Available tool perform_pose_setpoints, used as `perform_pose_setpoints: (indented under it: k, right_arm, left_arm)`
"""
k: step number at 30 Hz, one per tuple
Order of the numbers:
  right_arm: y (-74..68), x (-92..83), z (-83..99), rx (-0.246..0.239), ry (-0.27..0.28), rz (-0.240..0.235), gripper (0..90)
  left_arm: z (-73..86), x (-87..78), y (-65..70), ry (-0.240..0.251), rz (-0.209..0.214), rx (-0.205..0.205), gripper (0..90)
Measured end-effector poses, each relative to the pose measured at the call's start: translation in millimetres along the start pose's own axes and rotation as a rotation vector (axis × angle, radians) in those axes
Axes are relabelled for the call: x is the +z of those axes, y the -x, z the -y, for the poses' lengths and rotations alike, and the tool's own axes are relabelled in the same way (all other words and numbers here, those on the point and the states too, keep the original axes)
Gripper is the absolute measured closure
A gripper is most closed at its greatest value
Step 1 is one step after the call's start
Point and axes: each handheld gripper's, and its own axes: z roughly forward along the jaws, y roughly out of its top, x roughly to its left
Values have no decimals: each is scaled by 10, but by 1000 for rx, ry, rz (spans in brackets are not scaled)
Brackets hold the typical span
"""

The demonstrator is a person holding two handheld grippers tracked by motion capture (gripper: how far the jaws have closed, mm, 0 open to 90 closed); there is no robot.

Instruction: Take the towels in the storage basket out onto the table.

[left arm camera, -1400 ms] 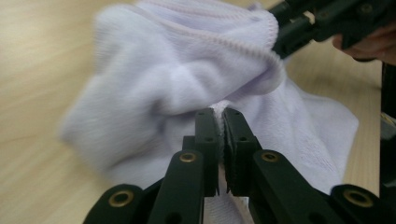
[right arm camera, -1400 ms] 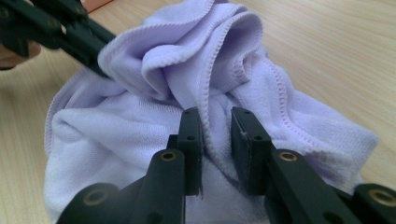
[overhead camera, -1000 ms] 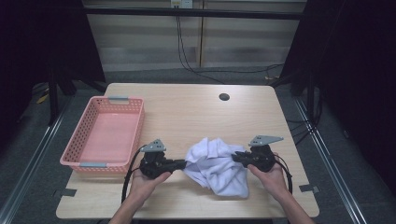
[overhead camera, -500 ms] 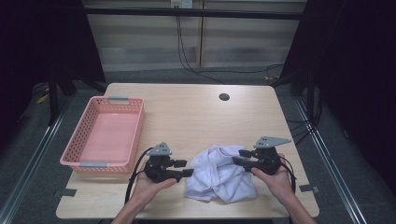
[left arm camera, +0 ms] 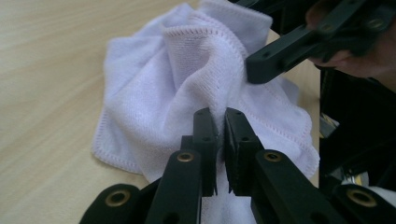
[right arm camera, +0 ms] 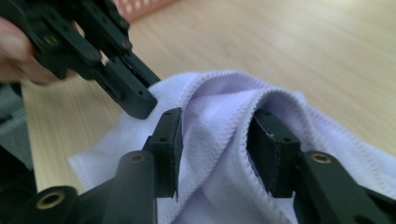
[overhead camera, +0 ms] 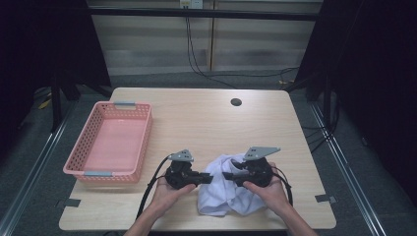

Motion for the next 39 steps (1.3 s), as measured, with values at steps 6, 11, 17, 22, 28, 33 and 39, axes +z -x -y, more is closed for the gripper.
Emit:
perform_pose_setpoints:
  k: [6,11,17,22,28,33,39]
  right_arm:
    - [75,-2,41,23,-2,63,802]
    - [247,-250,65,60,33,140,816]
    - [461,-515,118,109,72,198,823]
    - [677,-665,302,158,44,277,837]
    - [917,-718,600,215,-23,320,774]
    - [801,-727,514,184,9,316,528]
    - [622,-754,361,151,88,216,506]
  left_arm:
    - [-72,-182,-10,107,0,-11,867]
    - [-94,-479,-97,198,-43,-47,879]
    - [-95,-691,-148,242,-89,-64,879]
    - [-4,-889,-210,254,-145,-105,880]
    - [176,-845,-255,168,-183,-127,871]
    - [89,-829,-237,188,-206,-117,637]
    - [12,-633,-199,122,-184,-55,645]
